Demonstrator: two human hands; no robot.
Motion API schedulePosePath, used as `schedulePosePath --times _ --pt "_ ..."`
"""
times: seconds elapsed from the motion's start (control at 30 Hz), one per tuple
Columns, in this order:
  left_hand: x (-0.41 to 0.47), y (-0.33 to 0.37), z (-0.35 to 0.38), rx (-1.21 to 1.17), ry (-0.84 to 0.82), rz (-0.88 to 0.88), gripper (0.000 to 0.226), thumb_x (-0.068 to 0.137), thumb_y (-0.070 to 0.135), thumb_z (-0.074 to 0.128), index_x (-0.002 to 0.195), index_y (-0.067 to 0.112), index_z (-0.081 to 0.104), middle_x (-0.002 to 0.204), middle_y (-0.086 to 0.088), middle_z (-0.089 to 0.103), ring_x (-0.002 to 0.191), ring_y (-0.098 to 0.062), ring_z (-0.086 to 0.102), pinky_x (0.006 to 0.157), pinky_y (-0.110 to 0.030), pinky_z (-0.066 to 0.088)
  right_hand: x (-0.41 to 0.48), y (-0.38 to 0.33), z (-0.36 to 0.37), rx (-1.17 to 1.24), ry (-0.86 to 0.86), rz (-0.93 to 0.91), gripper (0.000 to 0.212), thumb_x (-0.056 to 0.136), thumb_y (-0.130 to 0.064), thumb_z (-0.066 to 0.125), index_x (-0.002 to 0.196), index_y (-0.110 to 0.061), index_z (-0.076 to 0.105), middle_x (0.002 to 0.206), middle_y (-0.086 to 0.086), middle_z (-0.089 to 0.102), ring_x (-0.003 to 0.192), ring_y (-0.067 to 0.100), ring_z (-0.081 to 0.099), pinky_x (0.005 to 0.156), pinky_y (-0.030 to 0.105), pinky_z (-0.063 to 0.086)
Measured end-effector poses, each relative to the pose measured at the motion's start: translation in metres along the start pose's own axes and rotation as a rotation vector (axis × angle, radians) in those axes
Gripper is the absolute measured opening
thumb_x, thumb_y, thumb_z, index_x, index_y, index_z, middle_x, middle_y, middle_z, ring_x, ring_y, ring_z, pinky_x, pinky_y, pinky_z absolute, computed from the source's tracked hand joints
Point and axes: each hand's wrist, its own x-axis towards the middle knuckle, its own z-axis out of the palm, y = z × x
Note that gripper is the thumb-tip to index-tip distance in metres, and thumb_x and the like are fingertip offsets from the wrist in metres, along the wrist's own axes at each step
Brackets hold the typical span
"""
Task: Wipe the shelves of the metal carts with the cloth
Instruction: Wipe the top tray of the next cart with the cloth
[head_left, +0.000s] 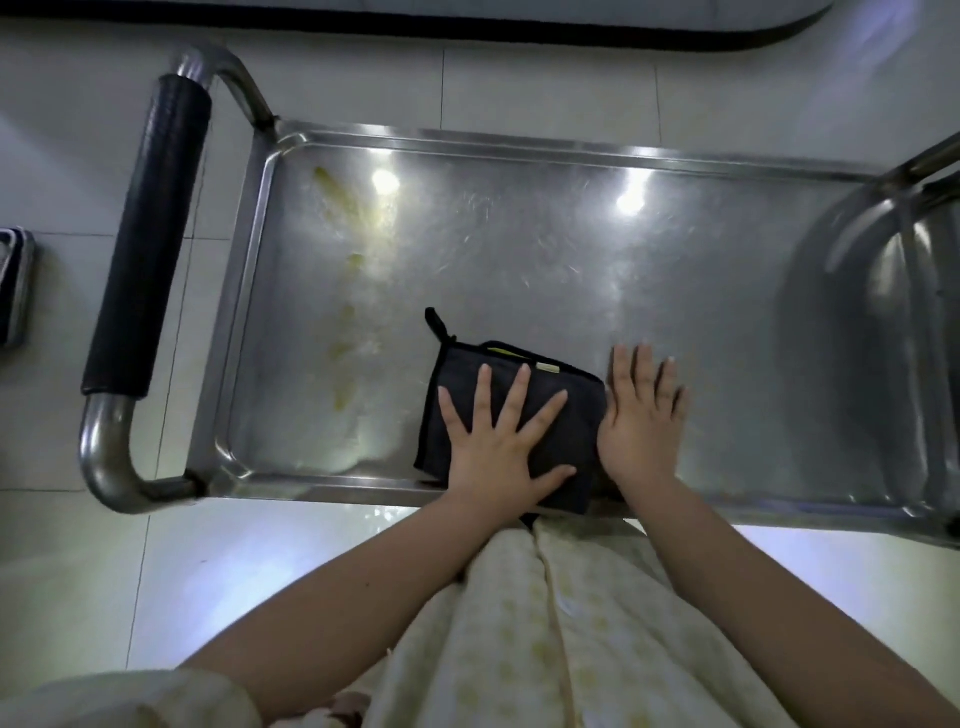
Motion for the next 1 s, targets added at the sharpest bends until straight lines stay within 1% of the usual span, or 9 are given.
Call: schedulePosePath --times 0.13,0.2,0.37,0.53,0.6,0.7,0.8,0.9,1.0 --pt "0.002 -0.009 -0.002 -0.003 0.012 0.002 0.084 0.08 0.086 0.021 0.148 0.051 -0.012 0.162 0.004 -0.02 0.144 -0.038 -0.024 0.104 -0.075 -0.011 -0.027 0.005 0.01 0.0 0.005 -0.034 0.06 0.097 -0.04 0.015 0.156 -0.027 0.015 0.163 0.003 0.013 0.15 0.032 0.007 0.119 0.048 0.001" --pt "0.003 -0.024 -0.006 -0.005 0.027 -0.041 0.083 0.079 0.087 0.019 0.148 0.052 -0.013 0.161 0.005 -0.021 0.146 -0.036 -0.022 0.106 -0.073 -0.01 -0.025 0.005 0.009 -0.01 0.021 -0.039 0.06 0.098 -0.043 0.014 0.156 -0.027 0.014 0.164 0.002 0.01 0.15 0.031 0.005 0.119 0.045 -0.004" --pt "-0.009 -0.092 -0.009 -0.001 0.046 -0.236 0.082 0.076 0.089 0.018 0.145 0.057 -0.013 0.161 0.011 -0.018 0.147 -0.032 -0.019 0.109 -0.07 -0.01 -0.026 0.005 0.012 -0.024 0.031 -0.046 0.061 0.097 -0.045 0.009 0.156 -0.029 0.006 0.164 0.001 0.003 0.15 0.029 -0.001 0.12 0.046 -0.005" --pt "-0.045 -0.178 -0.008 -0.104 0.126 -0.505 0.083 0.074 0.088 0.02 0.147 0.056 0.0 0.163 0.01 -0.005 0.149 -0.033 -0.009 0.11 -0.07 -0.007 -0.026 0.004 0.013 -0.022 0.037 -0.04 0.061 0.097 -0.046 0.008 0.156 -0.029 0.005 0.164 0.002 0.003 0.15 0.031 -0.001 0.12 0.045 -0.006" --pt "-0.051 -0.186 -0.007 -0.116 0.126 -0.579 0.083 0.075 0.088 0.017 0.15 0.053 0.003 0.164 0.007 -0.003 0.148 -0.035 -0.007 0.11 -0.07 -0.007 -0.028 0.003 0.015 -0.018 0.043 -0.04 0.061 0.097 -0.045 0.01 0.156 -0.028 0.007 0.164 0.003 0.006 0.15 0.032 0.002 0.119 0.047 -0.005" --pt "-0.047 -0.161 -0.003 -0.099 0.086 -0.639 0.085 0.076 0.089 0.01 0.151 0.049 -0.004 0.163 0.003 -0.012 0.147 -0.039 -0.014 0.108 -0.072 -0.007 -0.03 0.003 0.015 -0.019 0.037 -0.042 0.061 0.097 -0.044 0.011 0.156 -0.027 0.01 0.164 0.004 0.007 0.149 0.034 0.003 0.119 0.047 -0.005" --pt "-0.034 -0.113 0.002 -0.088 0.044 -0.511 0.086 0.076 0.088 0.012 0.148 0.049 -0.015 0.161 0.004 -0.022 0.144 -0.041 -0.02 0.106 -0.073 -0.01 -0.029 0.001 0.013 -0.033 0.029 -0.041 0.062 0.097 -0.043 0.011 0.156 -0.026 0.01 0.164 0.005 0.008 0.149 0.036 0.004 0.119 0.05 -0.003" --pt "-0.022 -0.046 0.003 -0.02 0.02 -0.204 0.087 0.077 0.086 0.016 0.149 0.047 -0.013 0.161 0.0 -0.019 0.144 -0.045 -0.018 0.104 -0.075 -0.012 -0.027 0.0 0.011 -0.014 0.028 -0.029 0.062 0.096 -0.04 0.016 0.156 -0.023 0.019 0.163 0.007 0.015 0.148 0.038 0.011 0.118 0.052 0.002" --pt "-0.012 0.003 0.003 0.022 -0.047 0.021 0.085 0.082 0.084 0.018 0.148 0.047 -0.019 0.159 0.0 -0.028 0.139 -0.043 -0.032 0.101 -0.076 -0.014 -0.025 0.003 0.01 0.002 0.029 -0.045 0.064 0.091 -0.033 0.022 0.154 -0.02 0.026 0.161 0.008 0.023 0.147 0.039 0.017 0.117 0.054 0.008"
